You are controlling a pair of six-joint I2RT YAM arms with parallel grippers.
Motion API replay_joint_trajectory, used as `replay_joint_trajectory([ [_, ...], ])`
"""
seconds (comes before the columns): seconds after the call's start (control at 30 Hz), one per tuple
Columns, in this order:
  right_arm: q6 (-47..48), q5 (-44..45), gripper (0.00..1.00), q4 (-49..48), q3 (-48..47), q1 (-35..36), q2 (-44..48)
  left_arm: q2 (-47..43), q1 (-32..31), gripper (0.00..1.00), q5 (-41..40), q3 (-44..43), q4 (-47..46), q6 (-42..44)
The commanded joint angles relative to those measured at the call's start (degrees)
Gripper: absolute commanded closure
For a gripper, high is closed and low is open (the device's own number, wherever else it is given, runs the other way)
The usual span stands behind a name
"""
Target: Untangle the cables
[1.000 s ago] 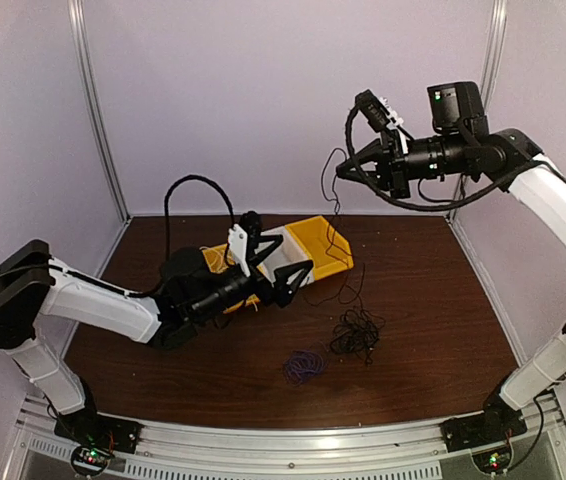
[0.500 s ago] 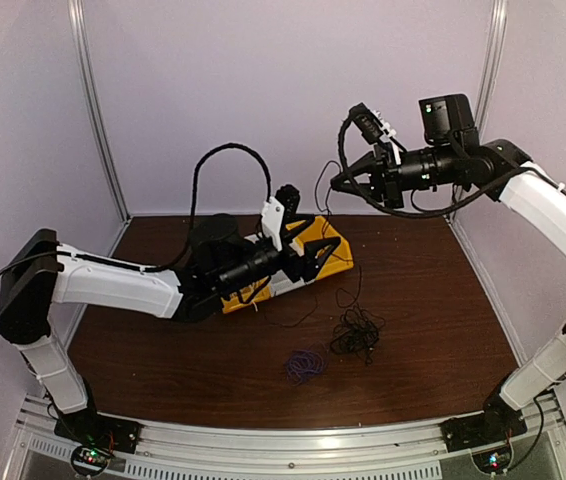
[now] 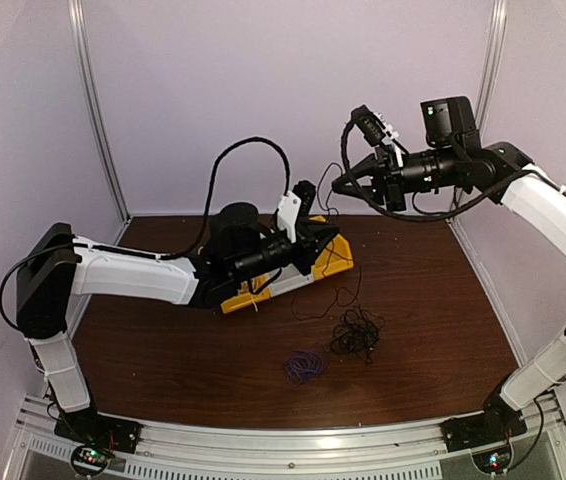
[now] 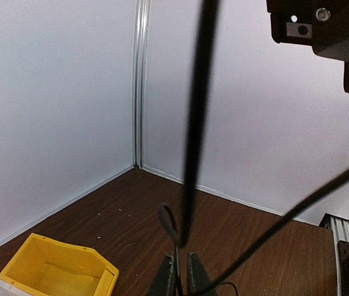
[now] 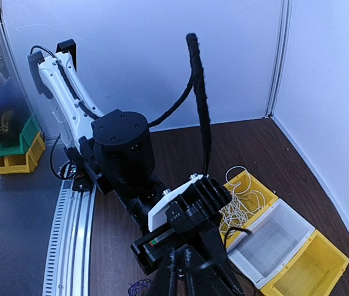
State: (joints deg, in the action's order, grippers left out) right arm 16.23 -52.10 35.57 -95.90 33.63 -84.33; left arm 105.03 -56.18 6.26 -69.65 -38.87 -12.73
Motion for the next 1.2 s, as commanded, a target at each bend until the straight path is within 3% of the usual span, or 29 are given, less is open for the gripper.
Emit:
replay_joint_trajectory([
  [0.0, 0.0, -2.1, 0.82, -2.9, 4.1, -2.7, 2.2, -0.6, 0.9, 0.94, 1.8, -4.2, 3.3, -0.5],
  [0.07, 0.4, -4.6, 0.64, -6.0, 9.6, -6.7, 2.8, -1.9, 1.4, 1.00, 1.8, -6.6, 6.6, -0.1],
  [0.17, 1.9, -7.4, 0.40, -11.9, 21.0, -12.8, 4.0, -4.4, 2.9, 1.00, 2.4, -11.2, 11.8, 0.5],
  [0.27, 5.8, -7.0, 0.28, -17.0, 31.6, -14.4, 4.8, -5.6, 4.1, 1.00, 3.3, -16.5, 17.1, 0.5],
  [0.37, 7.1, -7.1, 0.22, -23.0, 39.5, -14.4, 3.2, -6.4, 4.3, 1.00, 2.9, -21.3, 20.5, 1.3],
  [0.63, 13.3, -9.9, 0.22, -17.1, 38.4, -12.9, -11.3, -4.0, 4.8, 1.00, 1.3, -39.9, 28.8, 3.7],
  [0.73, 10.7, -8.3, 0.31, -18.7, 38.4, -12.1, -15.4, -1.3, 5.2, 1.00, 1.6, -50.3, 32.4, 3.9],
  [0.9, 9.0, -5.9, 0.54, -17.7, 36.2, -11.8, -21.0, 2.5, 5.4, 1.00, 0.7, -61.5, 36.3, 5.2],
  [1.03, 8.3, -5.2, 0.60, -17.8, 36.5, -11.8, -21.2, 2.8, 6.3, 1.00, -1.0, -64.3, 37.6, 6.0],
  [1.17, 8.6, -4.3, 0.58, -17.1, 36.8, -11.9, -18.1, 2.5, 7.7, 1.00, -2.9, -61.8, 40.1, 5.8],
])
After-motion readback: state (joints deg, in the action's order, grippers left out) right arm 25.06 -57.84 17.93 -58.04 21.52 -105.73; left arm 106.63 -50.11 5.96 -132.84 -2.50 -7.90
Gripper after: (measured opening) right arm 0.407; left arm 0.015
